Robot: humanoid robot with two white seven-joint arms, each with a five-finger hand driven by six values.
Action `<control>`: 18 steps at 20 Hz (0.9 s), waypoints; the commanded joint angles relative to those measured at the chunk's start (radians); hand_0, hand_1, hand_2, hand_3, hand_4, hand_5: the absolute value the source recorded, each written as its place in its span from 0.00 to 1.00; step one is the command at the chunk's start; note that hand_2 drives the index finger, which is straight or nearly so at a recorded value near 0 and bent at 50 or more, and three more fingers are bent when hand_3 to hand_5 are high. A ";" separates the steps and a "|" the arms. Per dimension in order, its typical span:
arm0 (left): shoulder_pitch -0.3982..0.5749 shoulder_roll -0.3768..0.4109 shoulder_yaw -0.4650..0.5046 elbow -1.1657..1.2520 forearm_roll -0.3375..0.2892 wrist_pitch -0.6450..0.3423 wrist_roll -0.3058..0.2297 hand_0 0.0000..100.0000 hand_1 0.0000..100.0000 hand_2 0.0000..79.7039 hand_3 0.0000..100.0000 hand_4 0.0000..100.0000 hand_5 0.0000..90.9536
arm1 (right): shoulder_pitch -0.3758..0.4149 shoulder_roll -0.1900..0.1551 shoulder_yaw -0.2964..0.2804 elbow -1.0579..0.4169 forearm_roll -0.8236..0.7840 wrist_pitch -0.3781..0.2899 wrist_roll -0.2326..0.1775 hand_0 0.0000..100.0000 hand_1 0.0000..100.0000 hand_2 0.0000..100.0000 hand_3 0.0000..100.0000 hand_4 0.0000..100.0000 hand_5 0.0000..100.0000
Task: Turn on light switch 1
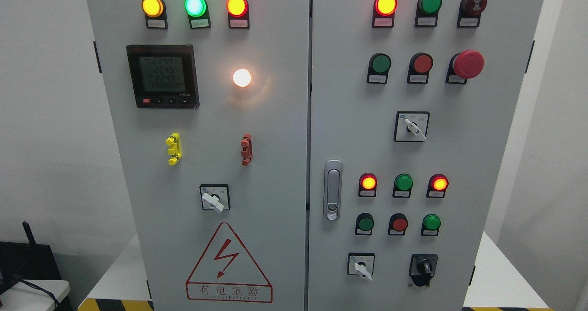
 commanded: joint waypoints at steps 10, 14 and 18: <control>-0.124 -0.063 -0.490 0.369 -0.068 0.240 0.058 0.42 0.00 0.00 0.00 0.00 0.00 | 0.000 0.000 0.000 -0.001 -0.017 0.000 0.001 0.12 0.39 0.00 0.00 0.00 0.00; -0.141 -0.073 -0.490 0.368 -0.117 0.257 0.057 0.41 0.00 0.00 0.00 0.00 0.00 | 0.000 0.000 0.000 0.001 -0.017 0.000 0.001 0.12 0.39 0.00 0.00 0.00 0.00; -0.156 -0.076 -0.488 0.367 -0.116 0.255 0.047 0.40 0.00 0.00 0.00 0.00 0.00 | 0.000 0.000 0.000 -0.001 -0.017 0.000 0.001 0.12 0.39 0.00 0.00 0.00 0.00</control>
